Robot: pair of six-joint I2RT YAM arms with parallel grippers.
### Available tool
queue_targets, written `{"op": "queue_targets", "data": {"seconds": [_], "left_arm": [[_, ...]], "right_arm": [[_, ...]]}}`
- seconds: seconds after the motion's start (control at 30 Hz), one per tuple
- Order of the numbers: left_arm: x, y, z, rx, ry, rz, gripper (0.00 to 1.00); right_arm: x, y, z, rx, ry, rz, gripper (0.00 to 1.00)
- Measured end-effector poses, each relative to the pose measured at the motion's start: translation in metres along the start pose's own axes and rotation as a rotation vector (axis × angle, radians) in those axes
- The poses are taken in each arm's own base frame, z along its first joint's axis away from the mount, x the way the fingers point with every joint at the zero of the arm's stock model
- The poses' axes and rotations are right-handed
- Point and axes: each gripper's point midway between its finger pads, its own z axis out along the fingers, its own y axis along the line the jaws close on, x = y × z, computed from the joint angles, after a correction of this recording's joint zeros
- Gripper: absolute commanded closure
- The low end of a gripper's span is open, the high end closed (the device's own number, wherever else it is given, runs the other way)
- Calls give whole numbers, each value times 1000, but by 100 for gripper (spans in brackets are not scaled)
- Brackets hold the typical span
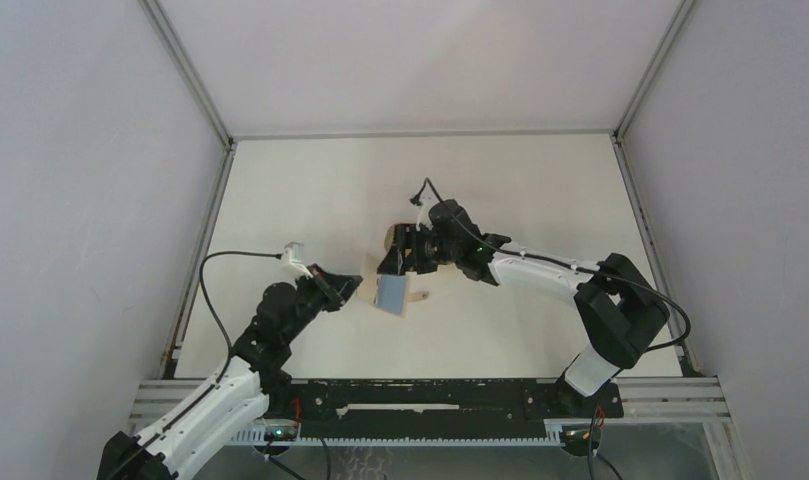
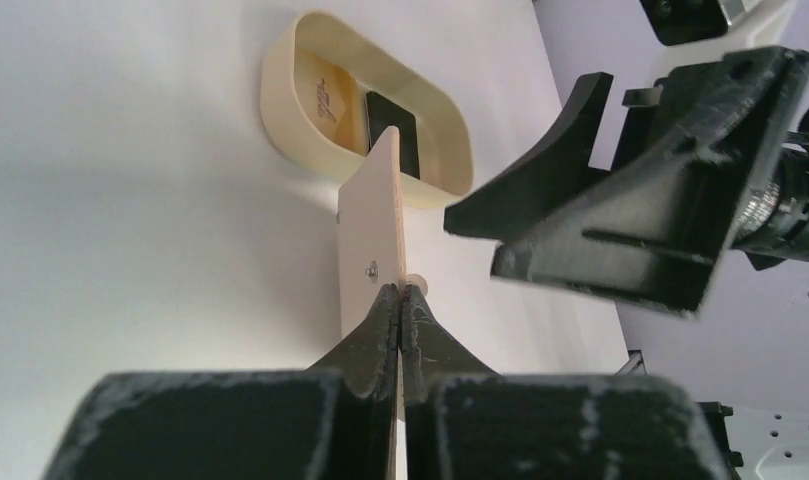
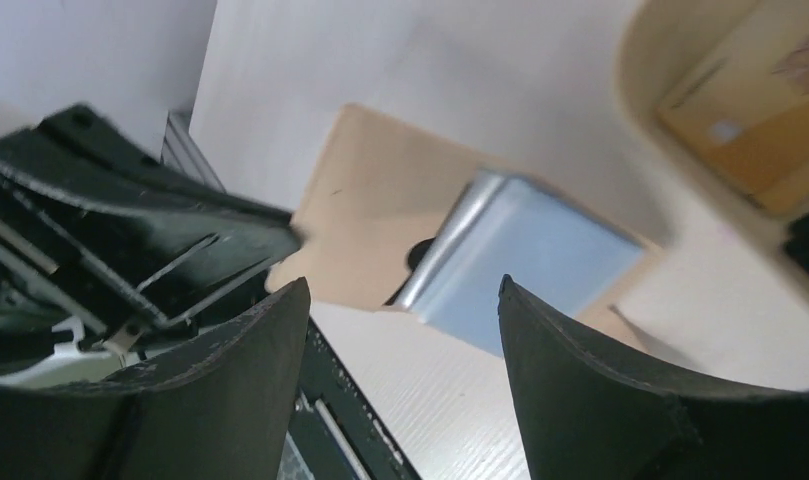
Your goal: Take the credit cards out of the card holder
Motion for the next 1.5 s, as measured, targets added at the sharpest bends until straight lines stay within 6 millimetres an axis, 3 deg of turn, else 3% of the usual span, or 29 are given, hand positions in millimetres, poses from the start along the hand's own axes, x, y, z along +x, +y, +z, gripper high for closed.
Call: {"op": "queue_targets", "data": {"seconds": [0.1,0.17,0.27,0.4,0.63,0.83,1.07,1.27,1.4,1.5], "left_arm": [[-2,0,3,-8,4,8,100],[5,8,6,-39,29,12,100],[16,21,8,-84,68,10,100],[25,34,8,-119,95,16,100],[29,44,7,-147,89,23,100],[31,50,6,-168,94,25,99],[35,57,6,-194,106,24,77],[43,65,4,-212,128,20,71],[46,67,4,-212,131,11,73],[45,65,5,-208,127,3,92]], "right_arm": [[-13,-11,-3,7,-41,31,23],[-19,-8,-3,-9,-63,28,23],[-15,-3,-1,-20,-54,19,23],[5,-5,4,-24,-25,31,24],[65,-43,15,49,95,135,25],[76,-55,22,73,124,159,25],[77,-54,26,54,128,167,25],[78,-52,27,44,131,172,25],[78,-52,28,39,132,172,25],[78,-52,28,39,133,172,25]]}}
